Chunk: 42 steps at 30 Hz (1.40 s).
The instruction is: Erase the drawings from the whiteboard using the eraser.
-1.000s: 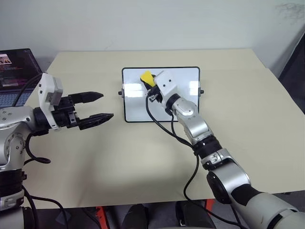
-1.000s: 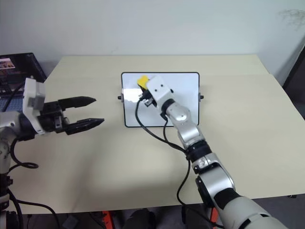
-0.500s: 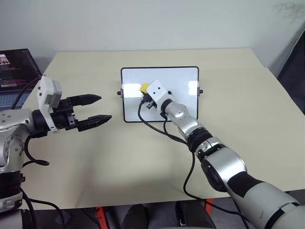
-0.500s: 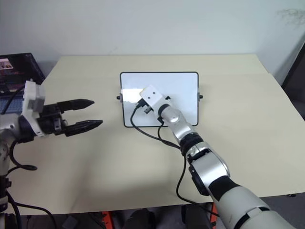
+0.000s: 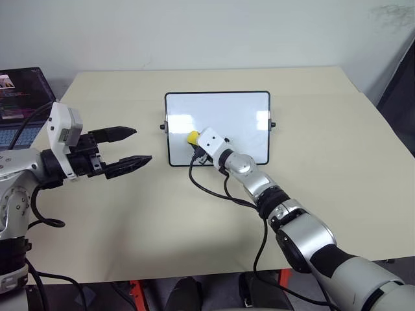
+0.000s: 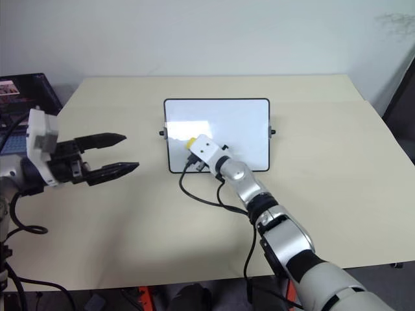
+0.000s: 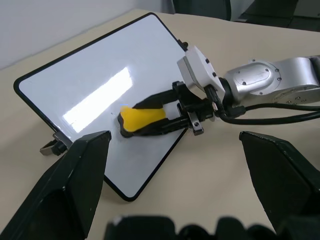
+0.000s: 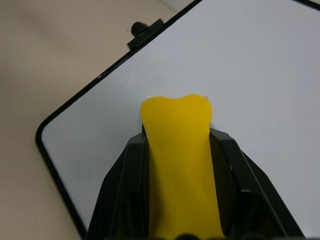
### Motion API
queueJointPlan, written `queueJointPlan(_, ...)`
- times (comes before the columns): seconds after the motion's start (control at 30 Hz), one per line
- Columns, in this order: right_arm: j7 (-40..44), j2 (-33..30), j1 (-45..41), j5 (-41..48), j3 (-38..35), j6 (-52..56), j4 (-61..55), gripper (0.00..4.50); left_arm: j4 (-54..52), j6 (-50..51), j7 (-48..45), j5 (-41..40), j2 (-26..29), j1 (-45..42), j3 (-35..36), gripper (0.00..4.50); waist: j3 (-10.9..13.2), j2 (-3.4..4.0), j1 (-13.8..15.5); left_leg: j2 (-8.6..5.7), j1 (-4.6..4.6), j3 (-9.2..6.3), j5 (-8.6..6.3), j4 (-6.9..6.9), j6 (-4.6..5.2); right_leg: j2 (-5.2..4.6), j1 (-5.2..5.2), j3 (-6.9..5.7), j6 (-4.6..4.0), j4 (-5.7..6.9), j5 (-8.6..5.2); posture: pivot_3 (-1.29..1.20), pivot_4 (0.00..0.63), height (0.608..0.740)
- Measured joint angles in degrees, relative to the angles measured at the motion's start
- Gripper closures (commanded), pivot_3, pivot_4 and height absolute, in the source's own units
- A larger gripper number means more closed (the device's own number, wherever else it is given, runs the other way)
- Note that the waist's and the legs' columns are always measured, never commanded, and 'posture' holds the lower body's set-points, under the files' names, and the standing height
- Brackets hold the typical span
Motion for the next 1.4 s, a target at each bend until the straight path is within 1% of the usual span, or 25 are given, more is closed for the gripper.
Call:
queueJointPlan(0.27, 1.5, -1.8, 3.6, -0.2, 0.2, 2.6, -6.6, 3.23, 1.4, -1.1, -0.9, 0.0, 0.1, -0.8, -0.2, 0.0, 0.0, 0.0, 0.4, 0.0, 0.01, -0.01, 0.0, 0.01, 0.0, 0.0, 0.02, -0.02, 0.0, -0.01, 0.0, 0.0, 0.15, 0.74)
queueJointPlan(0.37, 2.1, -2.9, 5.0, 1.0, -0.3, 4.1, -9.7, 3.23, 2.5, -1.6, -1.2, 0.1, 0.1, -1.7, -0.9, 0.0, 0.0, 0.0, 0.7, -0.01, -0.02, -0.01, 0.0, 0.01, 0.0, -0.01, 0.01, -0.02, 0.0, -0.02, 0.0, 0.0, 0.15, 0.74)
queueJointPlan(0.5, 4.1, -5.1, 8.4, 3.2, -2.0, 8.2, -17.6, 3.23, 3.5, -2.6, -1.4, 0.4, 0.0, -2.8, -1.9, 0.0, 0.0, 0.0, 1.2, 0.0, -0.06, -0.01, -0.01, 0.0, 0.0, 0.0, -0.02, -0.02, 0.0, -0.06, 0.0, 0.0, 0.15, 0.74)
queueJointPlan(0.6, 6.3, -6.5, 11.3, 4.8, -2.5, 14.3, -25.1, 3.23, 4.5, -3.0, -2.1, 0.5, -0.3, -3.2, -2.7, 0.0, 0.0, 0.01, 1.4, 0.0, -0.13, -0.01, -0.01, 0.0, 0.01, 0.0, -0.07, -0.02, 0.0, -0.07, 0.0, 0.0, 0.15, 0.74)
queueJointPlan(0.83, 10.0, -9.4, 16.9, 9.2, -3.6, 32.5, -44.7, 3.23, 6.0, -4.2, -2.9, 1.1, -0.8, -4.9, -4.2, 0.0, 0.0, 0.01, 1.5, 0.01, -0.27, -0.03, -0.01, 0.01, 0.01, 0.0, -0.22, -0.04, 0.0, -0.05, 0.0, 0.0, 0.15, 0.74)
queueJointPlan(1.0, 10.3, -13.4, 19.3, 10.5, -5.6, 40.6, -53.2, 3.23, 6.4, -4.2, -3.0, 1.3, -1.0, -5.5, -5.0, 0.0, 0.0, 0.01, 1.7, -0.02, -0.32, -0.05, -0.01, 0.02, 0.02, -0.01, -0.22, -0.06, 0.0, -0.09, 0.0, 0.0, 0.15, 0.74)
queueJointPlan(1.17, 9.7, -14.7, 20.5, 11.5, -7.0, 45.7, -57.0, 3.23, 6.4, -4.2, -2.8, 1.3, -1.9, -6.5, -5.6, 0.0, 0.0, 0.01, 1.5, -0.01, -0.31, -0.04, -0.01, 0.02, 0.02, 0.01, -0.23, -0.05, 0.0, -0.07, 0.0, 0.0, 0.15, 0.74)
queueJointPlan(1.4, 8.1, -14.9, 20.8, 12.3, -7.0, 47.8, -58.3, 3.23, 6.8, -4.2, -2.7, 1.5, -2.0, -8.9, -6.8, 0.0, 0.0, 0.0, 1.5, -0.03, -0.33, -0.03, -0.01, 0.02, 0.02, 0.01, -0.24, -0.04, 0.0, -0.08, 0.0, 0.0, 0.15, 0.74)
